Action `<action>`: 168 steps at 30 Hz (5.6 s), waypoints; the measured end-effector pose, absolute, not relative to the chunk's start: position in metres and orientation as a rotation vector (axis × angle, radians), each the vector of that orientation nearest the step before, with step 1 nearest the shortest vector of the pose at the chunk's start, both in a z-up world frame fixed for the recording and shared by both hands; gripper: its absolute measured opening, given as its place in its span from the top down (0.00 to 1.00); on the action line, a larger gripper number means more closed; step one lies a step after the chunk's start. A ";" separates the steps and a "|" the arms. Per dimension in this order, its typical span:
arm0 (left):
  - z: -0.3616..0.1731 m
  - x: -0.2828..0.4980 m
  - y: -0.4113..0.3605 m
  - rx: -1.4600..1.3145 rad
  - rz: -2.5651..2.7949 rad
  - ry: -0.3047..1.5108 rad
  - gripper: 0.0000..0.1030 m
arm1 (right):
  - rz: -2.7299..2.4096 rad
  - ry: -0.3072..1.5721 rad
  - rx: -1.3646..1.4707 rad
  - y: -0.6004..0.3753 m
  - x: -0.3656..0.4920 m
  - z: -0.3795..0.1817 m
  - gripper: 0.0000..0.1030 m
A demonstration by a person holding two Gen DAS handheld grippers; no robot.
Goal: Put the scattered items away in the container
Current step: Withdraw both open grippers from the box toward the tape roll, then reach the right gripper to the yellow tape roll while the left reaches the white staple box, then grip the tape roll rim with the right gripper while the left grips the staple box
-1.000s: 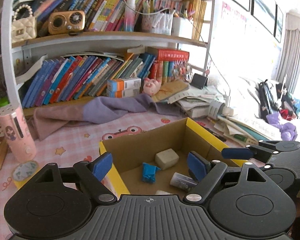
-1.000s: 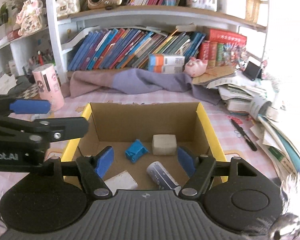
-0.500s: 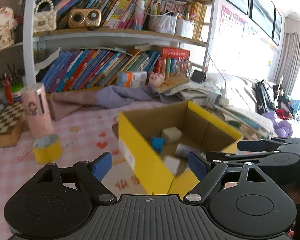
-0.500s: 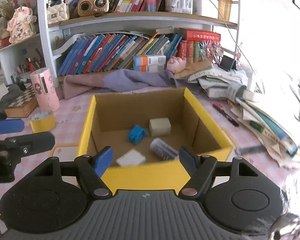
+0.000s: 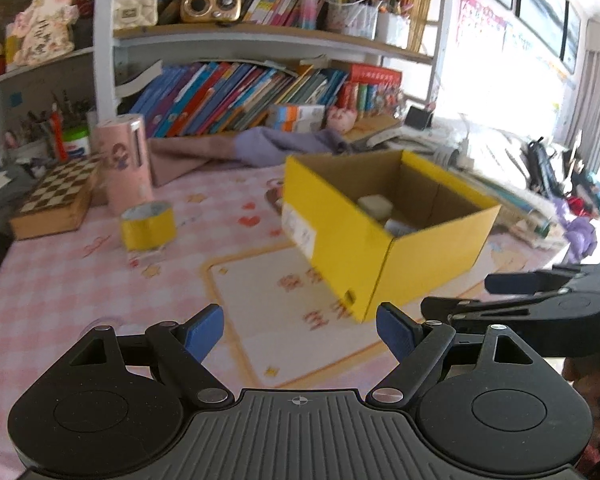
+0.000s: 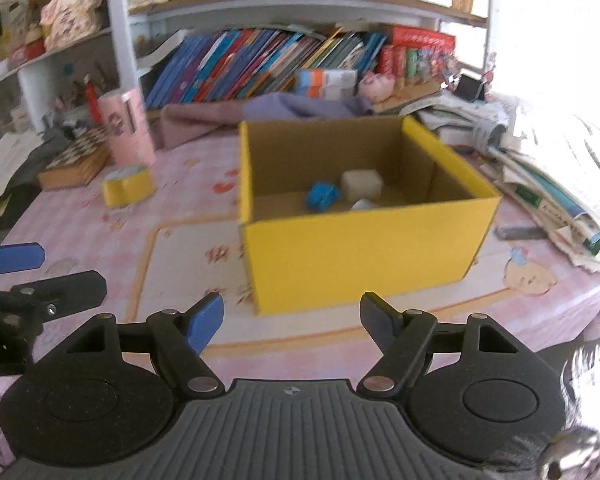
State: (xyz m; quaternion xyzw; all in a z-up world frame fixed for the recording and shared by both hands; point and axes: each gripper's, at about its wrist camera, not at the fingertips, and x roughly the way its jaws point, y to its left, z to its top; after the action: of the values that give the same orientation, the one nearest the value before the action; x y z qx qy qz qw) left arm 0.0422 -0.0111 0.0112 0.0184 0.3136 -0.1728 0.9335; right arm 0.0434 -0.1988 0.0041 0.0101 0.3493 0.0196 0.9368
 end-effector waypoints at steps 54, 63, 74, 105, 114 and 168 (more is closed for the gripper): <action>-0.004 0.099 0.084 -0.056 -0.043 0.709 0.17 | 0.395 0.753 -0.123 -0.075 0.149 -0.001 0.24; -0.014 0.134 0.090 -0.079 -0.011 0.742 0.17 | 0.410 0.791 -0.132 -0.063 0.196 -0.008 0.24; -0.025 0.167 0.095 -0.095 0.002 0.777 0.17 | 0.414 0.844 -0.127 -0.056 0.236 -0.018 0.24; -0.093 0.275 0.067 -0.007 0.004 0.772 0.20 | 0.467 0.854 -0.111 -0.012 0.339 -0.038 0.22; -0.099 0.286 0.070 -0.042 -0.021 0.743 0.45 | 0.478 0.869 -0.100 -0.010 0.346 -0.042 0.19; 0.013 0.131 0.127 -0.142 -0.027 0.606 0.46 | 0.463 0.720 -0.133 -0.023 0.240 0.017 0.14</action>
State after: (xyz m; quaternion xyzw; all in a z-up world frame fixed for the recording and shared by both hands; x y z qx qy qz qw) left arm 0.1306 0.1266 0.0135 -0.0699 0.2980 -0.0132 0.9519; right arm 0.2403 -0.0226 0.0173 -0.0642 0.3488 0.2242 0.9077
